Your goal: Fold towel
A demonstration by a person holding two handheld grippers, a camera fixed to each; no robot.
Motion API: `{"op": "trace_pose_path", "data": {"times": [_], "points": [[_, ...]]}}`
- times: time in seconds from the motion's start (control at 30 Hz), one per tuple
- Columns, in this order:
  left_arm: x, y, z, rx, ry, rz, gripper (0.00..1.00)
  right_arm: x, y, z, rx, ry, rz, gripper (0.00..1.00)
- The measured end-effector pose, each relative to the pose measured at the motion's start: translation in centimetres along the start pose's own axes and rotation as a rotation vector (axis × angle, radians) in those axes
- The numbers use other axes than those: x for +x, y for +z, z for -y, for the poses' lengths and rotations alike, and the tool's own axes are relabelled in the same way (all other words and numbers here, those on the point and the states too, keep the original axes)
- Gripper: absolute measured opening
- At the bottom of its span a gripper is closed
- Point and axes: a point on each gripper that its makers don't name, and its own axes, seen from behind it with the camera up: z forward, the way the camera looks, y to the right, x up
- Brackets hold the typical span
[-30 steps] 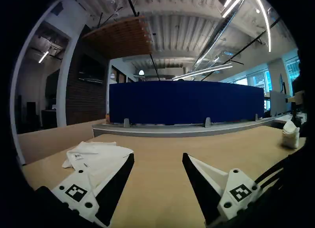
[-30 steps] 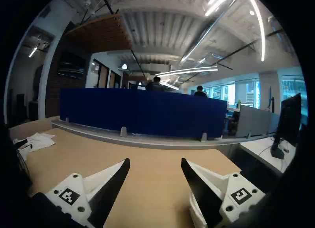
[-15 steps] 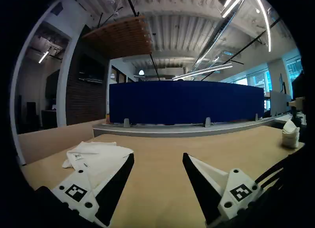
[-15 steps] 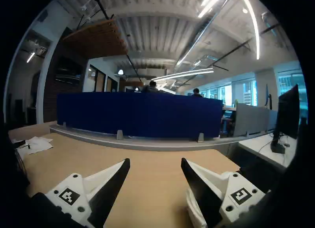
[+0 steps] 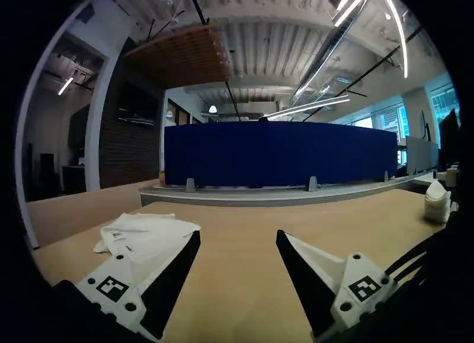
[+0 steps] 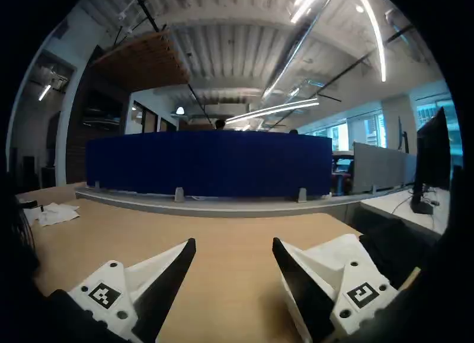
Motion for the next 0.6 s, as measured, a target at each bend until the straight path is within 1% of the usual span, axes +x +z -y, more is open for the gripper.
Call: {"op": "trace_pose_path", "data": {"times": [0.3, 0.5, 0.6], "points": [[-0.1, -0.1, 0.1, 0.000, 0.000, 0.000, 0.95, -2.5, -0.2, -0.5, -0.009, 0.000, 0.006, 1.00], [-0.1, -0.2, 0.1, 0.000, 0.000, 0.000, 0.95, -3.3, -0.1, -0.3, -0.009, 0.028, 0.007, 1.00], [-0.1, -0.3, 0.1, 0.000, 0.000, 0.000, 0.95, -3.5, -0.1, -0.3, -0.010, 0.033, 0.010, 1.00]]}}
